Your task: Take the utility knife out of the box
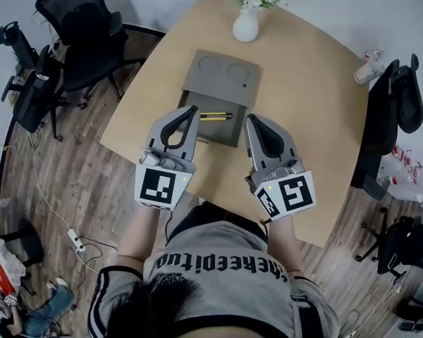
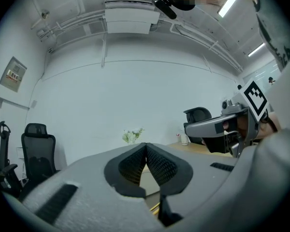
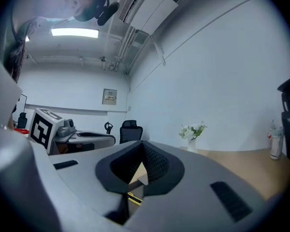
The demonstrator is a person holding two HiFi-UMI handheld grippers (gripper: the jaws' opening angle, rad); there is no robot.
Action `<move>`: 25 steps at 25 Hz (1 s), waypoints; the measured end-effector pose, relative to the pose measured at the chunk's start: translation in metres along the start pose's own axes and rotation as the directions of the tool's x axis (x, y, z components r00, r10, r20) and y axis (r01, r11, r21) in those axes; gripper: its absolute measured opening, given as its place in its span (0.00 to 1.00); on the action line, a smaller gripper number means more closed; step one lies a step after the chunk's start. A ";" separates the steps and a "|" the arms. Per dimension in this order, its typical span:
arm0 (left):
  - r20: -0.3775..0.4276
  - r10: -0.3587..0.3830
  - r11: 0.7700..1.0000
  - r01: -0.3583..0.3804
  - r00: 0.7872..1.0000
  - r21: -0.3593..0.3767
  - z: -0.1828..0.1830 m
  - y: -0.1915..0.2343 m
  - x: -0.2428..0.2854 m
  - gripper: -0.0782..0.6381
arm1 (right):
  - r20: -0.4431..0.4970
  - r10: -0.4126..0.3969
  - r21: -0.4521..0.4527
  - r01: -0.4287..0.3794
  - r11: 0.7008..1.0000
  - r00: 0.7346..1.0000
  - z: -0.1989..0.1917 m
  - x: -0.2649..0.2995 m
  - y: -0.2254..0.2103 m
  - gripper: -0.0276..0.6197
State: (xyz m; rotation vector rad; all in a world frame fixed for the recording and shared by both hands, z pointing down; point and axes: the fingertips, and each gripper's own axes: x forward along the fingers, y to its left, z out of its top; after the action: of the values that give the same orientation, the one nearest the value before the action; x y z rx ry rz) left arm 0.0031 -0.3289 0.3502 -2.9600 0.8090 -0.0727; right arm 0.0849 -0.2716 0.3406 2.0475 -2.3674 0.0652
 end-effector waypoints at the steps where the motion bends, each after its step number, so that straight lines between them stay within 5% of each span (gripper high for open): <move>1: -0.007 -0.018 1.000 0.018 1.000 0.007 -0.003 -0.001 0.004 0.13 | -0.005 -0.008 0.002 0.008 1.000 1.000 -0.002 0.001 -0.002 0.05; 15: -0.136 -0.266 0.950 0.283 0.954 0.129 -0.048 -0.008 0.055 0.13 | -0.070 -0.079 0.032 0.082 0.996 0.994 -0.030 0.010 -0.027 0.05; 21: -0.254 -0.379 0.889 0.427 0.890 0.167 -0.083 -0.023 0.073 0.13 | -0.104 -0.094 0.049 0.100 0.994 0.990 -0.045 0.011 -0.036 0.05; 25: -0.346 -0.455 0.837 0.527 0.820 0.147 -0.113 -0.035 0.078 0.13 | -0.120 -0.108 0.062 0.116 0.991 0.987 -0.054 0.009 -0.041 0.05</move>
State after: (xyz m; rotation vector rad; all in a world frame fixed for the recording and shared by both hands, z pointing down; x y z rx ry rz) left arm 0.0807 -0.3448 0.4678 -2.8703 0.0061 -0.6137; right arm 0.1232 -0.2844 0.3955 2.1395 -2.2081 0.2615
